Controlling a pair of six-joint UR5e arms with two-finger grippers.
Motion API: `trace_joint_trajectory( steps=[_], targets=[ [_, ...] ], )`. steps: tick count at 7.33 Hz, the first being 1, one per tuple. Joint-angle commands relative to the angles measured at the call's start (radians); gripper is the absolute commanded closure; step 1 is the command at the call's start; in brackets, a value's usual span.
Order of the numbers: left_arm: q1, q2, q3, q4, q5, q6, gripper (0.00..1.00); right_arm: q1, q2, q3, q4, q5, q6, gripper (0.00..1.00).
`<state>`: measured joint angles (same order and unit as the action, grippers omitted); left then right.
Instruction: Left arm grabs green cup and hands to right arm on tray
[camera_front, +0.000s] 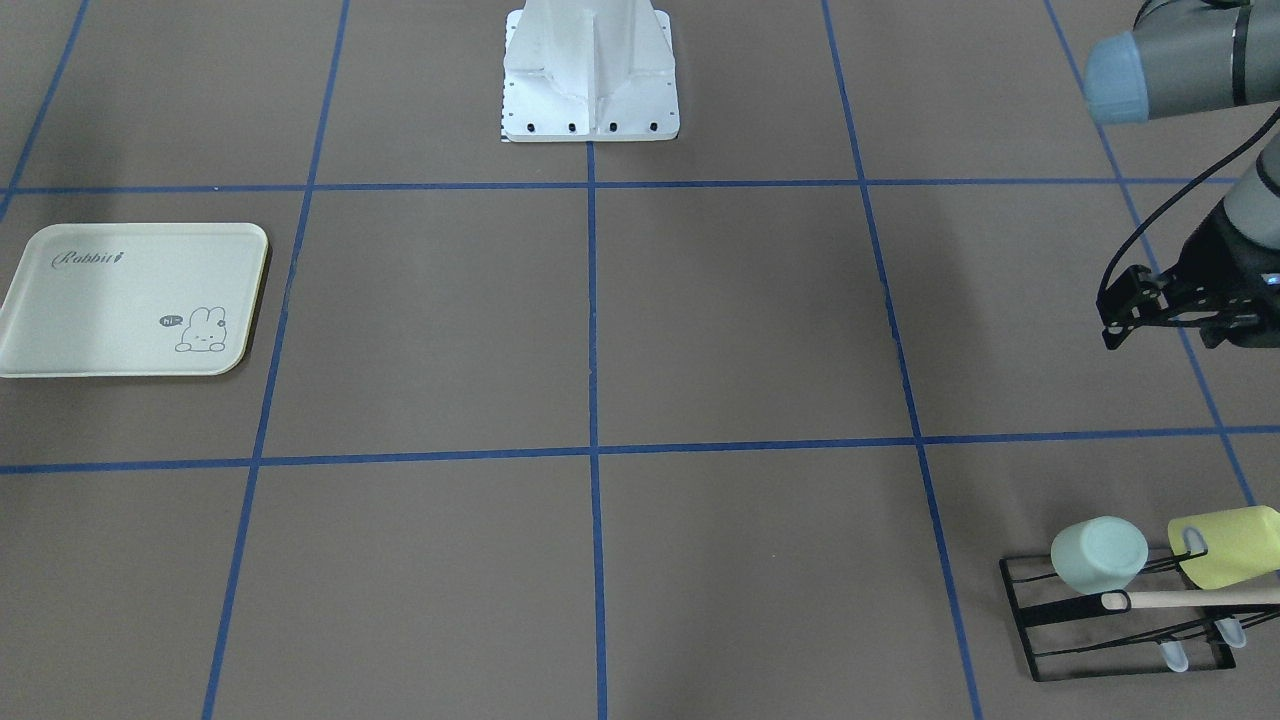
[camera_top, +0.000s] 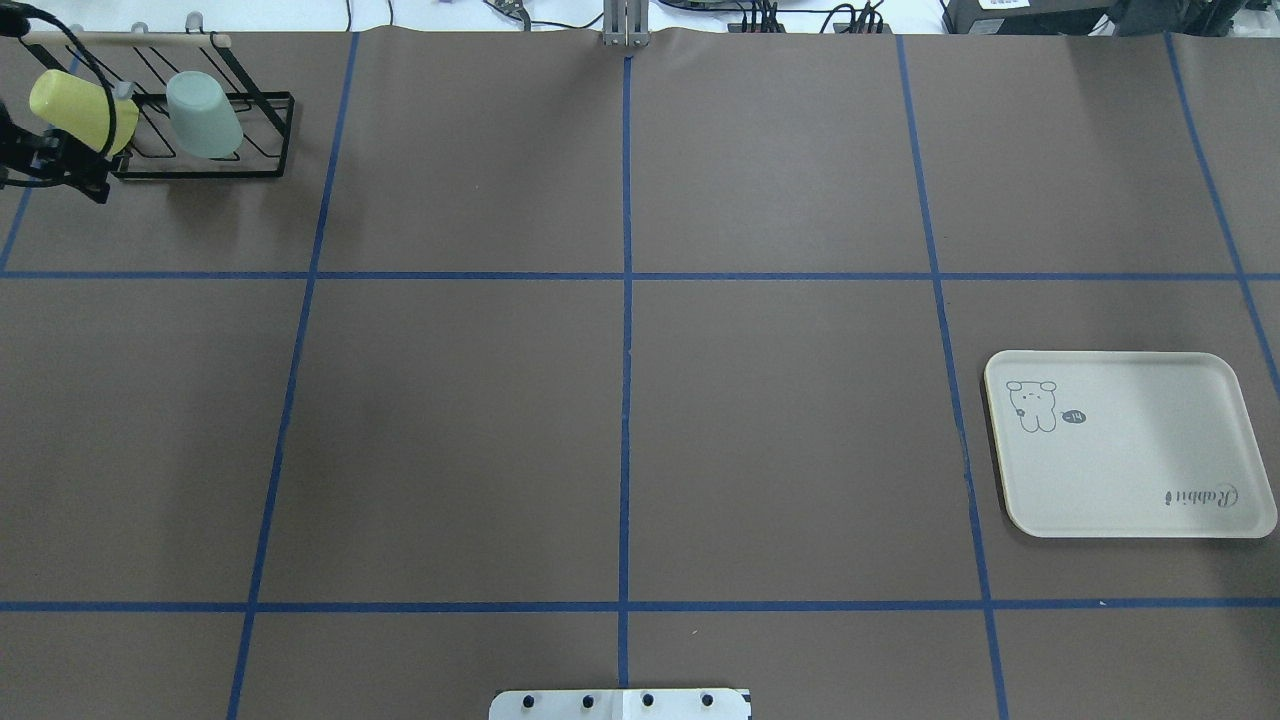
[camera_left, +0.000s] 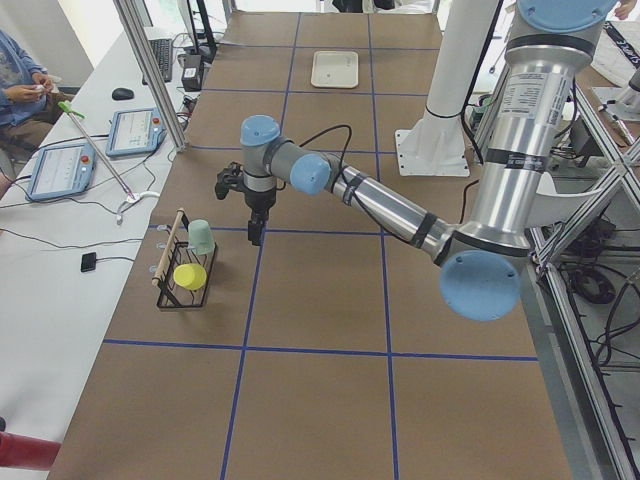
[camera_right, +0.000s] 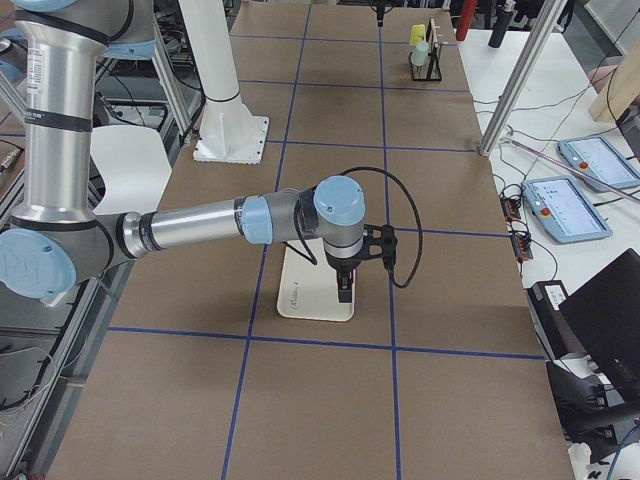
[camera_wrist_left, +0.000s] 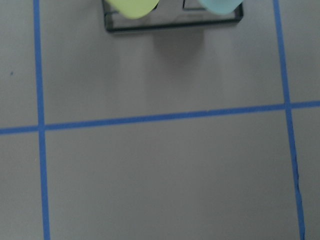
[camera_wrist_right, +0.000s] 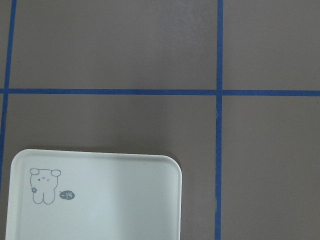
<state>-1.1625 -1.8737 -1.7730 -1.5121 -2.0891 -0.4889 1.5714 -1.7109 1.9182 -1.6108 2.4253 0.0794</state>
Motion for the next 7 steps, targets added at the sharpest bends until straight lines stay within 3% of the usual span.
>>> trace_joint_trajectory(
  steps=[1, 3, 7],
  targets=[
    [0.047, -0.181, 0.186, -0.005, 0.067, 0.001, 0.01, -0.002, -0.004, -0.018, 0.084, 0.001, -0.001, 0.00],
    [0.086, -0.260, 0.360, -0.103, 0.124, 0.003, 0.02, -0.011, -0.006, -0.019, 0.086, 0.004, 0.000, 0.00],
    [0.086, -0.314, 0.480, -0.145, 0.175, 0.004, 0.03, -0.034, -0.007, -0.031, 0.088, 0.004, 0.006, 0.00]
  ],
)
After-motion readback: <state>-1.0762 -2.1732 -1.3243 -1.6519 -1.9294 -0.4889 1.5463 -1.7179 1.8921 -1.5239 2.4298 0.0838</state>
